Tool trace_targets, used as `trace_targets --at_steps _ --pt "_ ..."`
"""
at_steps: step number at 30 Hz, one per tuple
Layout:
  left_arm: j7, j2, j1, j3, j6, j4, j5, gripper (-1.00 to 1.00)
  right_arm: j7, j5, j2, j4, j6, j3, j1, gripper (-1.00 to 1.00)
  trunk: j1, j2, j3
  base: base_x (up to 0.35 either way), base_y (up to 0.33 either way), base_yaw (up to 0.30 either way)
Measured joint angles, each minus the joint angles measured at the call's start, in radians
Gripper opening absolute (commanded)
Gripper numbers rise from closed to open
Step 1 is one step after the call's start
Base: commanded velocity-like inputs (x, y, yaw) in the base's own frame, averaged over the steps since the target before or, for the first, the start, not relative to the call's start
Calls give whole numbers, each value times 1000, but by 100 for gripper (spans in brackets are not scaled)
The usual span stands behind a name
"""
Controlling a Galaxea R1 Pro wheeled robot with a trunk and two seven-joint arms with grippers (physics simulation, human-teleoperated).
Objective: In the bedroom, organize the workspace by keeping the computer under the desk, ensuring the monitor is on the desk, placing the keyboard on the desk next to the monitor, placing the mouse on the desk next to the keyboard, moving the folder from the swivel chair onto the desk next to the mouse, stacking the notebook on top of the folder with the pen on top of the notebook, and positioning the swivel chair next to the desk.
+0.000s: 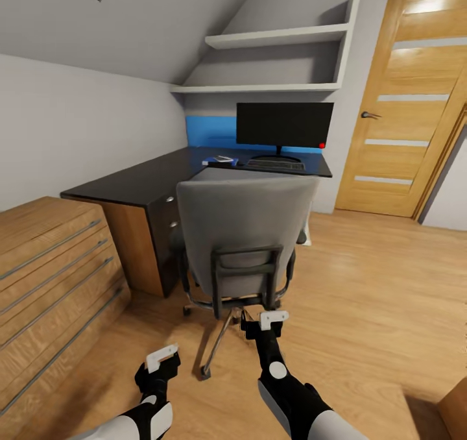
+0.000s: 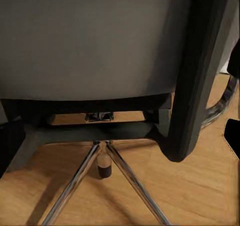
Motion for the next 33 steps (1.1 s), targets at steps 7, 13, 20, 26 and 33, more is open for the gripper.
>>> trace_targets --at_steps 7,13,20,26,33 --pt "-1 -4 0 -1 2 1 -1 100 3 4 0 3 -1 0 0 100 0 0 0 98 -160 0" --pt "-1 -14 0 -2 4 2 -2 100 4 22 0 4 -1 1 0 100 0 0 0 15 -23 0" --pt "-2 -28 0 -4 2 3 -35 100 5 40 0 10 -1 3 0 100 0 0 0 46 -125 0" --pt "-1 -32 0 -3 0 3 -91 100 6 48 0 12 0 20 1 100 0 0 0 59 -106 0" --pt "0 -37 0 -5 0 7 -104 100 7 51 0 17 0 39 0 100 0 0 0 9 -15 0"
